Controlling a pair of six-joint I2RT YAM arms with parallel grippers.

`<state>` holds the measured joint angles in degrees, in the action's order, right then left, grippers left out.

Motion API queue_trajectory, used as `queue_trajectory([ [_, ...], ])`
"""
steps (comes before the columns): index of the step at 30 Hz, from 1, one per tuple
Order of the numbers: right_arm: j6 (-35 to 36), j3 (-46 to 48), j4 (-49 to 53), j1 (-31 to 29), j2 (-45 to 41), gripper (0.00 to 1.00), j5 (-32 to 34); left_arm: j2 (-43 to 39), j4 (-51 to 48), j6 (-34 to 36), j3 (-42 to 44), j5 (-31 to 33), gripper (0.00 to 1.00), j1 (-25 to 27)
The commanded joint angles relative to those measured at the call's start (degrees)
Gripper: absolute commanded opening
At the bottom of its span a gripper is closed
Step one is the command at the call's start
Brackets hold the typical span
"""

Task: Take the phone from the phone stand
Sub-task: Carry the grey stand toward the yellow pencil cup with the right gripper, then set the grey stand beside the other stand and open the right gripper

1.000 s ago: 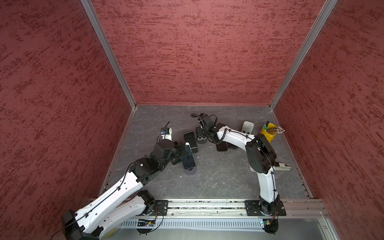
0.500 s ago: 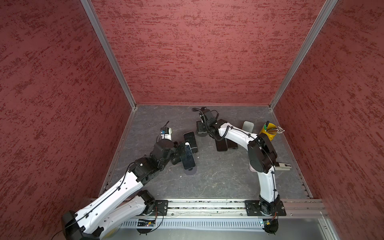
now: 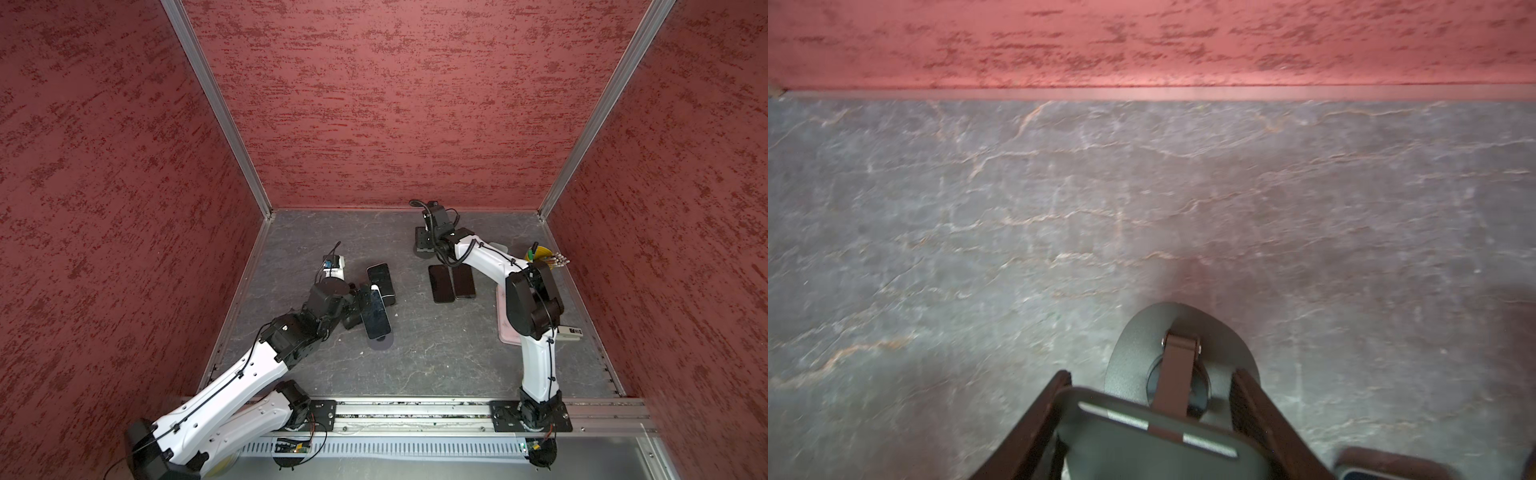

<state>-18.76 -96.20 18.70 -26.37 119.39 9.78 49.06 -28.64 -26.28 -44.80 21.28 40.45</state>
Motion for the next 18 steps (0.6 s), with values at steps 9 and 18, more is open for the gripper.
queue_trajectory([
  [9,-0.75,3.22,-5.48,7.05,-0.57,0.49,1.22,2.56,0.78,-0.1,-3.71,-0.97,1.0,-0.28],
  [18,-1.34,6.83,-6.22,11.18,-0.52,0.52,-0.11,5.02,-0.07,-1.92,-5.34,-0.64,0.99,-0.07],
])
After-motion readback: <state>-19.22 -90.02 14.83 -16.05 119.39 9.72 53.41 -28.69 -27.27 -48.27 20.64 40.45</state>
